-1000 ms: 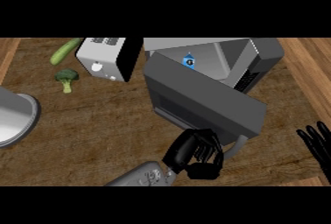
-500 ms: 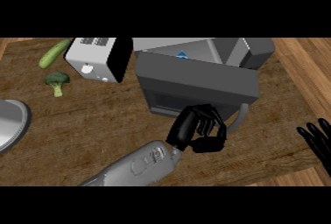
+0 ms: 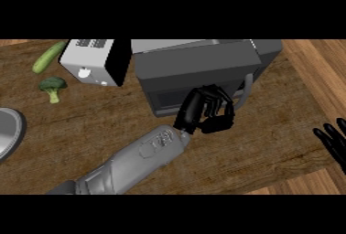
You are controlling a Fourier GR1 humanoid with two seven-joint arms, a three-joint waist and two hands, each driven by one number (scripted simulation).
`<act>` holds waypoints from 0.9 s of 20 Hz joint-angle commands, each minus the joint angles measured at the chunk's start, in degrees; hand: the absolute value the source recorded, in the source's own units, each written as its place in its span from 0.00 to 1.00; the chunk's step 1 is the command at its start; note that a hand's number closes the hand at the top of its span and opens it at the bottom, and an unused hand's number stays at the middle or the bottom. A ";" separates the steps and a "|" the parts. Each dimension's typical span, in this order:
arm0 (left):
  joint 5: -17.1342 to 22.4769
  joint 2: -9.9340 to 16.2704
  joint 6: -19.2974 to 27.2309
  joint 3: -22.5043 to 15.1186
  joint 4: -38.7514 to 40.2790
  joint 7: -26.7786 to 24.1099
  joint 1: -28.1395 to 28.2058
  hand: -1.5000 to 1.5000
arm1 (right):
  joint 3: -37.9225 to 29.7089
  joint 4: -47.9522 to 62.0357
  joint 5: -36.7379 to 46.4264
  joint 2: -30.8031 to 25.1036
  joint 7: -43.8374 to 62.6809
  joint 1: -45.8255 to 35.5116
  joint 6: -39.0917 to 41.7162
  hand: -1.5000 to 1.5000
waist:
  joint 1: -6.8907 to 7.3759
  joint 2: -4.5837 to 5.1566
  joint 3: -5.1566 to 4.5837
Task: Pick up the milk, place it into the microwave and close the microwave
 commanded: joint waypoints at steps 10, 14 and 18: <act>9.00 0.02 -2.68 4.57 7.75 -6.37 -5.24 1.00 | -1.88 -2.18 -4.06 -2.26 3.10 -1.80 -1.35 0.00 | -1.37 0.93 0.04; 11.85 0.02 -3.89 5.99 8.75 -6.83 -5.57 1.00 | -2.28 -2.28 -4.97 -2.27 3.06 -1.89 -1.24 0.00 | -1.74 1.16 0.14; 14.86 0.02 -2.61 6.88 8.86 -7.31 -4.46 1.00 | -2.82 -2.45 -6.97 -2.86 3.67 -2.43 -1.14 0.00 | -1.99 1.40 0.13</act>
